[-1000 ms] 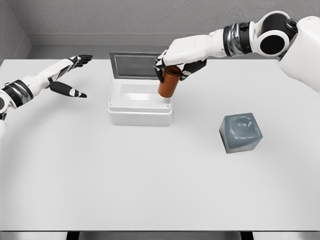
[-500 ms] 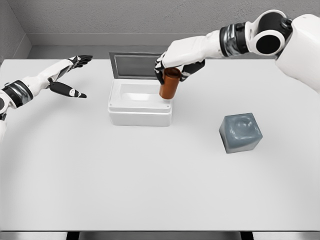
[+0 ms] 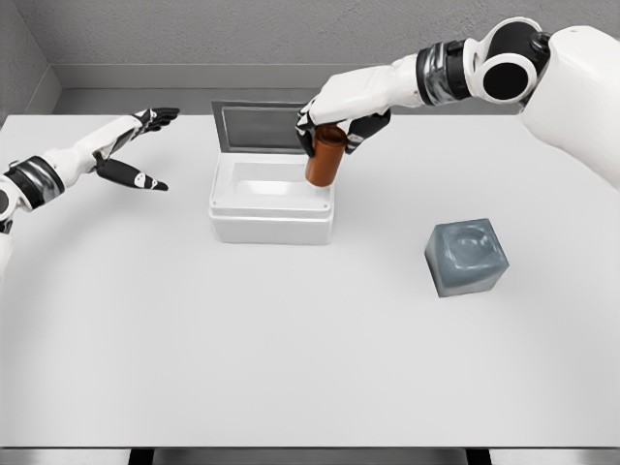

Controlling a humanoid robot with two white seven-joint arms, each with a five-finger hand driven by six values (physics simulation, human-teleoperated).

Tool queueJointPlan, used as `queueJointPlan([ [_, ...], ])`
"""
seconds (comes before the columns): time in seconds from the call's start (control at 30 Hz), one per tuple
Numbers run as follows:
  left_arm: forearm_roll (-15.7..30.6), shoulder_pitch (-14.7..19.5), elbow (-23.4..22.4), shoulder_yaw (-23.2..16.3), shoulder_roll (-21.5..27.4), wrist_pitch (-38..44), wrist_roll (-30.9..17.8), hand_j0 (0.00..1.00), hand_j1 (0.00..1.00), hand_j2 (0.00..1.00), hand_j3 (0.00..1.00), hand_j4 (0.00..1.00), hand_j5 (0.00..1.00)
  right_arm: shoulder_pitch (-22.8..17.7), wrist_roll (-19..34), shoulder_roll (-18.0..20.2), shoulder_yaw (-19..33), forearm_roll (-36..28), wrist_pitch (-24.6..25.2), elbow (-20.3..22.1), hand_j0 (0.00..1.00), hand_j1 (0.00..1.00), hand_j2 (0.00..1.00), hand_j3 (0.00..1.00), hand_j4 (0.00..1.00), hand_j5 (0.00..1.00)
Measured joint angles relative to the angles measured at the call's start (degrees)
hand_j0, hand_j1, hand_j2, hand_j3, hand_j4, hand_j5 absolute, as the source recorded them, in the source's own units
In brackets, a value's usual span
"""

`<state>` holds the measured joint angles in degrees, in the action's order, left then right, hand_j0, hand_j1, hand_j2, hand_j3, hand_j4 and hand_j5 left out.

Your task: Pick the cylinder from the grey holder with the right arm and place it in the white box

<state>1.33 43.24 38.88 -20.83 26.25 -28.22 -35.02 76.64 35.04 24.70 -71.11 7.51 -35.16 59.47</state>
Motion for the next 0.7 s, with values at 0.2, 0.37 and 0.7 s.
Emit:
queueJointPlan([
  [0.2,0.00,0.00,0.01,0.00,0.01,0.00,0.00,1.00,1.00,1.00,1.00,1.00,1.00,0.26,0.00,-0.66,0.00,0.00,0.00,-0.89,0.38,0.38,0.38,0.38,0.38,0.38],
  [0.37,0.00,0.00,0.01,0.00,0.10,0.00,0.00,1.00,1.00,1.00,1.00,1.00,1.00,0.26,0.00,-1.38,-0.01,-0.01,0.00,-1.54,0.38,0.38,0.38,0.38,0.38,0.38],
  [0.7,0.00,0.00,0.01,0.00,0.18,0.00,0.00,1.00,1.00,1.00,1.00,1.00,1.00,0.18,-0.01,-1.50,0.04,0.26,0.00,-1.58,0.61,0.61,0.61,0.61,0.61,0.61],
])
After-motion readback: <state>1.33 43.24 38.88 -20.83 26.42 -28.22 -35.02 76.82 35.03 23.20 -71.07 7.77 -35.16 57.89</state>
